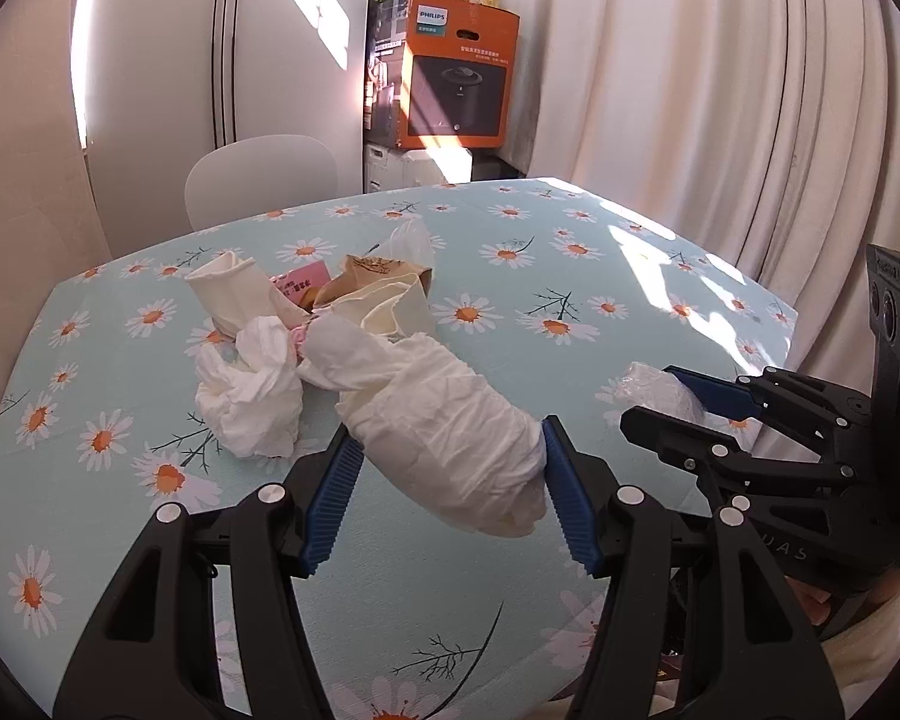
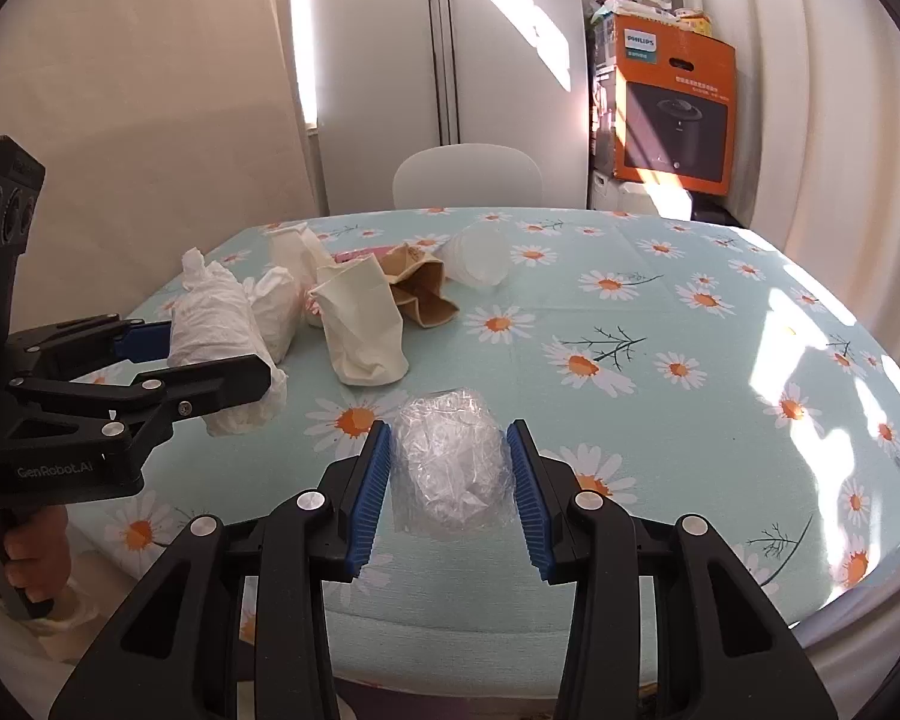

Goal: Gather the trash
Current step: 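Grasp the white tissue roll with the left tool while the right tool holds the bundle, then carry both items to the black trash bin and open both tools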

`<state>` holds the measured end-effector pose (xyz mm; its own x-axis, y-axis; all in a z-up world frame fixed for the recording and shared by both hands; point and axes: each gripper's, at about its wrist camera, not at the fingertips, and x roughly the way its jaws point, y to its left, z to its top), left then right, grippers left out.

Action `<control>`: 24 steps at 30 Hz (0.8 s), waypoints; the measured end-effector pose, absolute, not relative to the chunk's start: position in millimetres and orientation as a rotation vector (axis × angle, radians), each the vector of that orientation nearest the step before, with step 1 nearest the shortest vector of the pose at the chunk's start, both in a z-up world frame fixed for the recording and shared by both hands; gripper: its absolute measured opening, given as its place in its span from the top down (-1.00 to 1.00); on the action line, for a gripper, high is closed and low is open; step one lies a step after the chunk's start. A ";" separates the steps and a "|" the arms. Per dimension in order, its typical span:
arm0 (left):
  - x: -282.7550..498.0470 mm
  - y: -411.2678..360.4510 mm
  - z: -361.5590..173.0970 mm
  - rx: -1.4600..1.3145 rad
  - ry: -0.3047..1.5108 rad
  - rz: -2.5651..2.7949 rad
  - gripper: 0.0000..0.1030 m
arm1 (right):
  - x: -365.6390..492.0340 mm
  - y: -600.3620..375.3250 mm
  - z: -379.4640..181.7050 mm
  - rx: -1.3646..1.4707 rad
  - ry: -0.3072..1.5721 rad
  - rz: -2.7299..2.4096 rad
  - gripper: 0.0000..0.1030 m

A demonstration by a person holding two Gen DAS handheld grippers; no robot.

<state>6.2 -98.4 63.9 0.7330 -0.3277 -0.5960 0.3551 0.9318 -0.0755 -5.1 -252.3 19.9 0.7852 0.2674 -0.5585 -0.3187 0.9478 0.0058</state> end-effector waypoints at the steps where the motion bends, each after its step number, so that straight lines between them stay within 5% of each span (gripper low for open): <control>1: 4.3 -103.1 64.8 0.044 0.644 -0.400 -0.17 | -8.9 -255.6 21.4 -0.090 0.586 0.302 0.26; 24: -34.3 -248.9 46.7 0.239 0.665 -0.806 -0.17 | -94.1 -391.0 6.1 0.002 0.587 -0.024 0.26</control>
